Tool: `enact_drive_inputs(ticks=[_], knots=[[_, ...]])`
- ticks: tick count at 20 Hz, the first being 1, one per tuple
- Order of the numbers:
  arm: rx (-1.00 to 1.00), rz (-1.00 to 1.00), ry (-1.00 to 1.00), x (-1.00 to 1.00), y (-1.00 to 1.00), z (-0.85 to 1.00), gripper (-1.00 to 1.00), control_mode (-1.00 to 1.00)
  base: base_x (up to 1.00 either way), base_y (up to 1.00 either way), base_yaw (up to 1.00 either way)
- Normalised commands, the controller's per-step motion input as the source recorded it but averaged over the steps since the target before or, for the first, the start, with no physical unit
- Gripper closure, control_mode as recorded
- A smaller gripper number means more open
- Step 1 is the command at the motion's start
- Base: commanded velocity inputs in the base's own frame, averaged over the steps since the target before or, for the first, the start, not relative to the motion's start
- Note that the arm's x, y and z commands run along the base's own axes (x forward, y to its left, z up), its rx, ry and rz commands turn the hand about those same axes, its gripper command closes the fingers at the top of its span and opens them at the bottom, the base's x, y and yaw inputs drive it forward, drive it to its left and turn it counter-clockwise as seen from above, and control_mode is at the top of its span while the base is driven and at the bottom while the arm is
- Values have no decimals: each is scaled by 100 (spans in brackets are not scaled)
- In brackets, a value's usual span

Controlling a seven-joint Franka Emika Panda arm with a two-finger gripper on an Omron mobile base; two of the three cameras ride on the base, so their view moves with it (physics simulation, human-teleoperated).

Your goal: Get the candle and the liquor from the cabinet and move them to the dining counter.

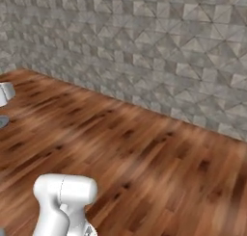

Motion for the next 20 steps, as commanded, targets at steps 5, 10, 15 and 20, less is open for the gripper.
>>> enact_drive_inputs(ticks=[5, 10, 15, 20], knots=[[0, 0, 0, 0, 0, 0, 100, 100, 71, 0, 58], [0, 0, 0, 0, 0, 0, 100, 100, 72, 0, 57], [0, 0, 0, 0, 0, 0, 100, 100, 70, 0, 58], [0, 0, 0, 0, 0, 0, 100, 100, 71, 0, 58]])
